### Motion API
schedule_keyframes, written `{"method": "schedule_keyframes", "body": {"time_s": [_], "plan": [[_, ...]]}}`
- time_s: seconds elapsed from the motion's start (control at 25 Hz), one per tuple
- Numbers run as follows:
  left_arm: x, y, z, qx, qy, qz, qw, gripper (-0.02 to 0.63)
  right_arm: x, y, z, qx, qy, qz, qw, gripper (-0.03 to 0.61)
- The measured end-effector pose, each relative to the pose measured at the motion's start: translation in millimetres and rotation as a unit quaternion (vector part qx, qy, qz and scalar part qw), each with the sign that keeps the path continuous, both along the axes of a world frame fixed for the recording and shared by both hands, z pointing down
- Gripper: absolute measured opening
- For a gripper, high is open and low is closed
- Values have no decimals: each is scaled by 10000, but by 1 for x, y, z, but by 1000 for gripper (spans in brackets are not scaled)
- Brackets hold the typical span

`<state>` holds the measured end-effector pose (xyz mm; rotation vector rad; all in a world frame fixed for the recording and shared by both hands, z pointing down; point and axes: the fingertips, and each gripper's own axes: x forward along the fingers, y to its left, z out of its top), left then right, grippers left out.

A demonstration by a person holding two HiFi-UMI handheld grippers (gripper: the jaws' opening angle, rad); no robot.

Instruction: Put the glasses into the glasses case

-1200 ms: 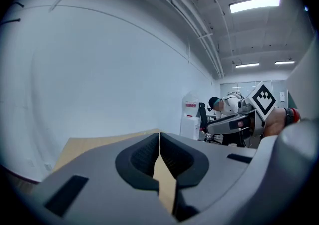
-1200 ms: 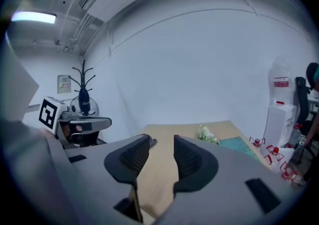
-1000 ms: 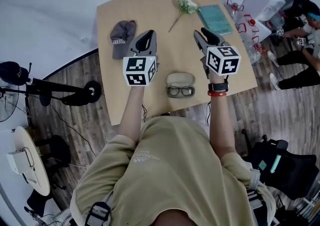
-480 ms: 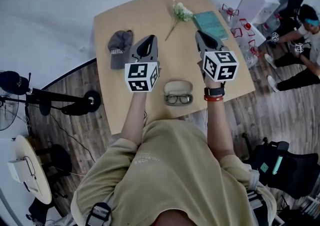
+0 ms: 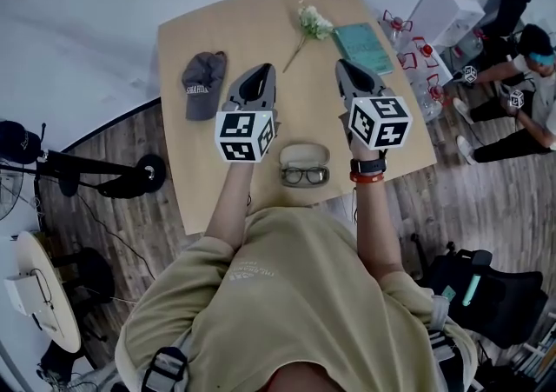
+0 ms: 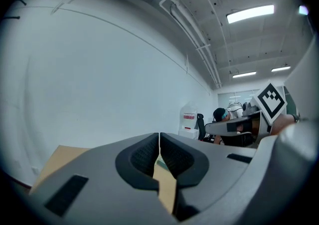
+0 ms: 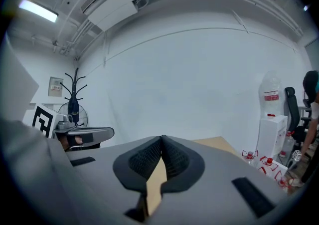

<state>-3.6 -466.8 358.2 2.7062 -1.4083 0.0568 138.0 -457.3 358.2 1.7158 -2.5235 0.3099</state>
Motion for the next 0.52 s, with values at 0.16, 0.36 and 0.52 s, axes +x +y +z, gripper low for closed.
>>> {"method": "schedule_keyframes", "body": {"time_s": [0.16,0.36,0.52], "plan": [[-5,-3,0,-677,1008,59,9926,28,-23,7,-2,-34,-113,-391,9992,14],[-11,-15,10,-1417,1937,227,9705,29,-74,26,-1,-69,-240,-1189,9926,14],[-4,-15,14,-1308,1514,933,9753,29,-129,49,0,-42,-46,-1998,9798,14]]}}
